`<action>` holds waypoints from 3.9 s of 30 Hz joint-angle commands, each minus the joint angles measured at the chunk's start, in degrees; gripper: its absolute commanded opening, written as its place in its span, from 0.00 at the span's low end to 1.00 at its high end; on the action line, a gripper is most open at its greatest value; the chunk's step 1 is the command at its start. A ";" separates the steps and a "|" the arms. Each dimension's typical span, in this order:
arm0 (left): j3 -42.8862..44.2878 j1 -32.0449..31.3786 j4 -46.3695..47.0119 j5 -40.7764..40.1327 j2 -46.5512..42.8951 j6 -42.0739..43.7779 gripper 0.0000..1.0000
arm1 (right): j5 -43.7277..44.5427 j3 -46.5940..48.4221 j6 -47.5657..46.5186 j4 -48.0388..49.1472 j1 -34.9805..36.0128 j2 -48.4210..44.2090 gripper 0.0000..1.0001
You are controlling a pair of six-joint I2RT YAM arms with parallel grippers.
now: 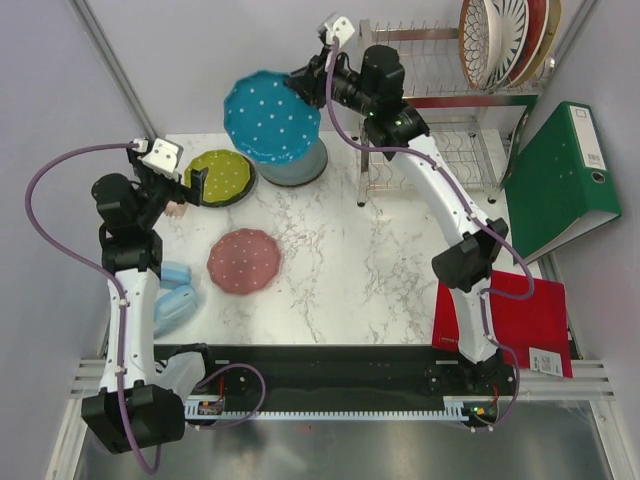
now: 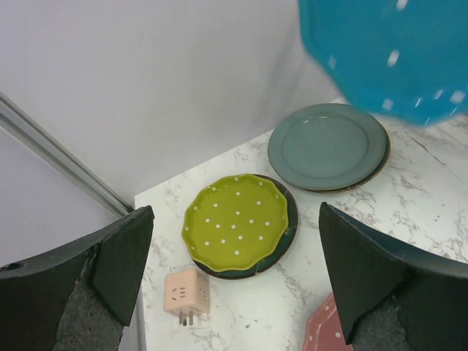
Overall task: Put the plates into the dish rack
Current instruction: Insert the plate into the dish rack.
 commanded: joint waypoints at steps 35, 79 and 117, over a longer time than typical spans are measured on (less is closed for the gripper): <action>14.75 -1.18 44.92 38.77 41.19 -68.44 1.00 | 16.17 -13.65 -7.11 20.12 0.14 -16.60 0.00; 30.31 -5.57 55.23 50.02 51.31 -81.05 0.96 | 12.31 -16.11 -1.68 16.43 1.45 -14.59 0.00; 36.02 -9.00 53.73 54.77 54.30 -79.73 0.02 | -41.66 -14.09 19.17 -2.20 -11.73 -5.79 0.79</action>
